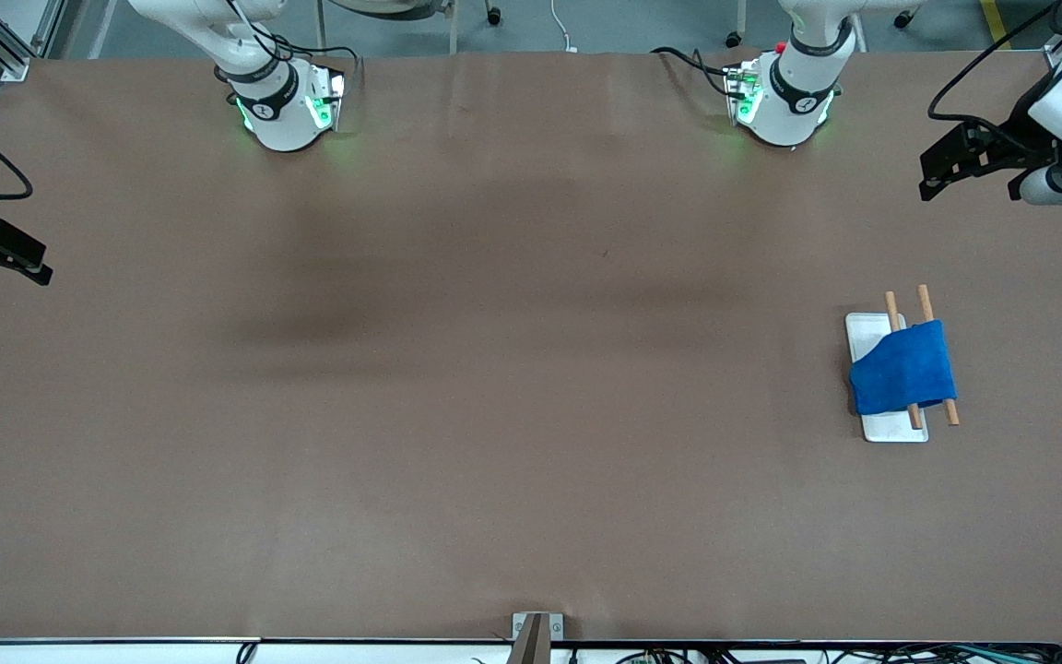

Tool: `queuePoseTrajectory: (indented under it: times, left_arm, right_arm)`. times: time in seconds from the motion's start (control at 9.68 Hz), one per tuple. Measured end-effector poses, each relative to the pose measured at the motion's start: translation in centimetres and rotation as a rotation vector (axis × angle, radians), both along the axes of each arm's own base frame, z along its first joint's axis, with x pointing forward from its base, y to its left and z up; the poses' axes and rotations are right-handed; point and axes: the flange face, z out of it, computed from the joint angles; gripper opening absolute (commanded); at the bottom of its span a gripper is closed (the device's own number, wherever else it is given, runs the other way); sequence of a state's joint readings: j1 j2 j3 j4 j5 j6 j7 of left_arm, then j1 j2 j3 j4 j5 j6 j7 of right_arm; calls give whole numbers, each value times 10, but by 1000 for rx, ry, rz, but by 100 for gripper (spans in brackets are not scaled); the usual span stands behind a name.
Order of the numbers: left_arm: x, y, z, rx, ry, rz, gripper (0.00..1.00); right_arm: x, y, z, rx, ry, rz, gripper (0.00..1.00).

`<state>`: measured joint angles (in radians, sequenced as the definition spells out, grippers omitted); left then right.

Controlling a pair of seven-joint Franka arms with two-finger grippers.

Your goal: Right arm passes towel to left arm to hang

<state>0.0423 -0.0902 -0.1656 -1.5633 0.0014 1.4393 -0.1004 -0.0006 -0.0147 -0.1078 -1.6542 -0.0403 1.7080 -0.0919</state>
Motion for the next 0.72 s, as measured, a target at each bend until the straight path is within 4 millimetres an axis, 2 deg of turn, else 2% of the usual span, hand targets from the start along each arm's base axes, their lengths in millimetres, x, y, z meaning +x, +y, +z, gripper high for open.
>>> queuePoseTrajectory:
  times: [0.31, 0.72]
  left_arm:
    - [2, -2, 1, -1, -7, 3, 100]
    - [12, -1, -6, -5, 1, 11, 100]
  right_arm:
    - [2, 13, -3, 0, 8, 22, 100]
    - [5, 12, -10, 1, 27, 22, 100]
